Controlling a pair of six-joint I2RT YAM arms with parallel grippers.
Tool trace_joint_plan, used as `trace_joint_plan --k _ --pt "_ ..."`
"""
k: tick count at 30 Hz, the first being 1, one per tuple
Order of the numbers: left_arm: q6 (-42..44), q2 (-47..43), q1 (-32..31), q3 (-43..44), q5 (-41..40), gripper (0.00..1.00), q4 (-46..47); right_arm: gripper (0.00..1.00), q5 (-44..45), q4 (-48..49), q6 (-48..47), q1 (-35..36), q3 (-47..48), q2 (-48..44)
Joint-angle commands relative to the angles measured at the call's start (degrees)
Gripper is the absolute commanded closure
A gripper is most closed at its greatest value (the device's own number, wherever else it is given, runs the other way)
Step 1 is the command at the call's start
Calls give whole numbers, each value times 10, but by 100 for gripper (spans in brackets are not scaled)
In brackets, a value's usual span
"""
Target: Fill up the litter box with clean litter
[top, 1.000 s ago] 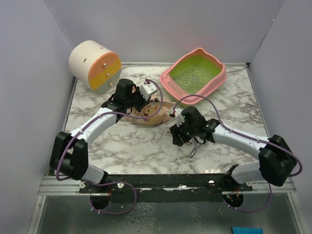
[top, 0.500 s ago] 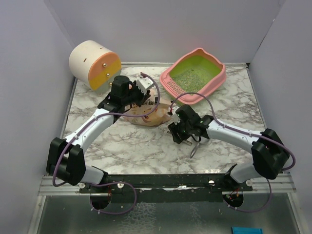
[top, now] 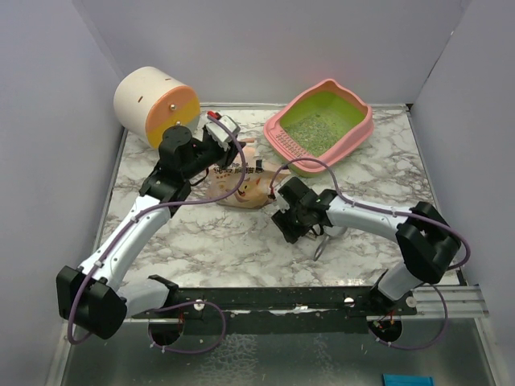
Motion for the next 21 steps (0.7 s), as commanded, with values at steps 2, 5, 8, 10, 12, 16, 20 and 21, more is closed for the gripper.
trace_joint_plan --k 2,5,8,10,12,16,20,21 --pt "-8 -28 4 -8 -5 66 -7 45 48 -6 -4 17 23 30" --pt "-2 -39 4 -15 -8 66 -15 50 77 -5 2 19 27 43" --pt "6 -45 4 -22 -8 66 -23 69 88 4 0 19 24 41" --pt "5 -48 4 -28 -9 66 -24 83 95 6 0 19 25 36" --pt "1 -52 4 -32 -9 66 -23 88 107 7 0 19 26 25" --pt "-10 -52 4 -34 -9 65 -26 99 136 7 4 19 30 -11" --pt "-26 -48 4 -28 5 64 -39 99 141 -8 6 19 47 -55" --pt "-31 -46 4 -28 7 63 -41 99 141 -14 6 19 53 -66"
